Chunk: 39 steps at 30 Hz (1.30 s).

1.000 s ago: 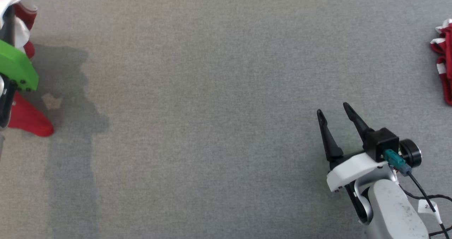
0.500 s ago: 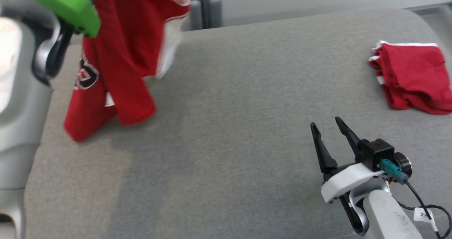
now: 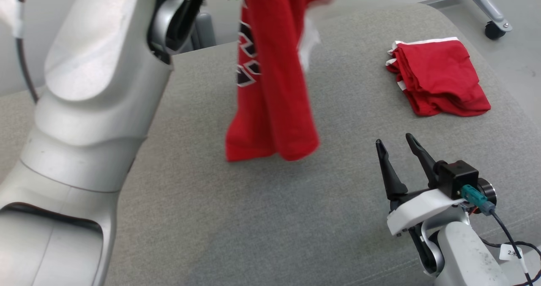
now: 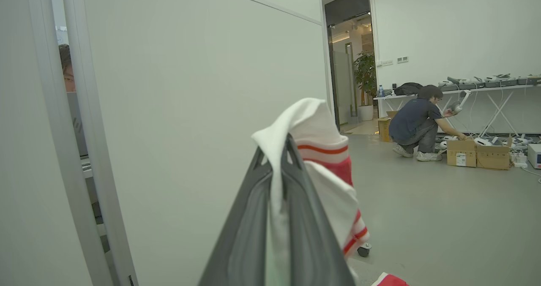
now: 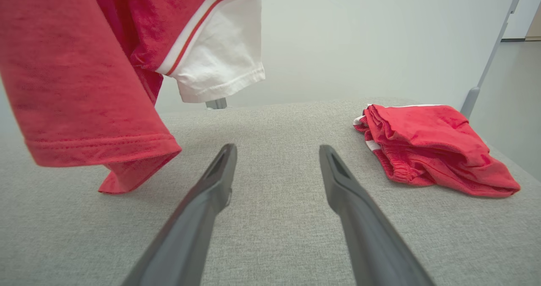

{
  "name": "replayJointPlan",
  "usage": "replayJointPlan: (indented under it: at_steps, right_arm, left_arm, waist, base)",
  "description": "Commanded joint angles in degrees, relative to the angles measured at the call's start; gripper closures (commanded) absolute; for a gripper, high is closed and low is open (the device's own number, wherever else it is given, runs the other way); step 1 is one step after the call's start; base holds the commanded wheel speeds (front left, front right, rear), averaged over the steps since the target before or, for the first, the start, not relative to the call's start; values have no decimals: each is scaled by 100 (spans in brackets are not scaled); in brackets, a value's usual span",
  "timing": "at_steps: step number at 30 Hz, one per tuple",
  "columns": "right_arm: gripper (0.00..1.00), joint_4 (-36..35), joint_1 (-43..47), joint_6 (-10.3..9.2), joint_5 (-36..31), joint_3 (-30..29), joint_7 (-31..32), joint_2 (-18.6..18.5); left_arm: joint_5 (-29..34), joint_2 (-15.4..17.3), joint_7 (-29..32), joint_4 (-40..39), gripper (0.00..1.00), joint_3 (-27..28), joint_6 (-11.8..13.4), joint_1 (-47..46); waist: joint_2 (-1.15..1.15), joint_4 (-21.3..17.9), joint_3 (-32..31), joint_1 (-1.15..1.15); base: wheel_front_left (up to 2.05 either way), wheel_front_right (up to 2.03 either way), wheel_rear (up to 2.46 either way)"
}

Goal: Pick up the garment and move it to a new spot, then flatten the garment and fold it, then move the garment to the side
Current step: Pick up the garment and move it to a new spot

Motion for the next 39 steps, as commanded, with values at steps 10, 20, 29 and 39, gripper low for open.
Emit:
replayJointPlan:
  at_steps: [10, 20, 29, 39]
  right_arm:
    - [0, -74, -116, -7, 69, -94, 0, -16]
    - [0, -101, -172, -7, 27, -92, 0, -17]
    - [0, -96, 23, -7, -103, -240, 0, -16]
    - [0, -41, 64, -7, -164, -173, 0, -17]
  left_arm:
    - [-175, 286, 47, 685, 100, -117, 251, 1182]
    - [-412, 1142, -633, 1570, 100, 309, 465, 2639]
    - [-864, 1221, -1228, 1673, 100, 694, 451, 3695]
    - [-1037, 938, -1524, 1712, 0, 921, 329, 4288]
  waist:
    - [-1, 266, 319, 0]
    - [-1, 427, 617, 0]
    - [-1, 660, 644, 0]
    - [-1, 808, 550, 0]
  base:
    - [0, 0, 0]
    - [0, 0, 0]
    - [0, 0, 0]
    - [0, 0, 0]
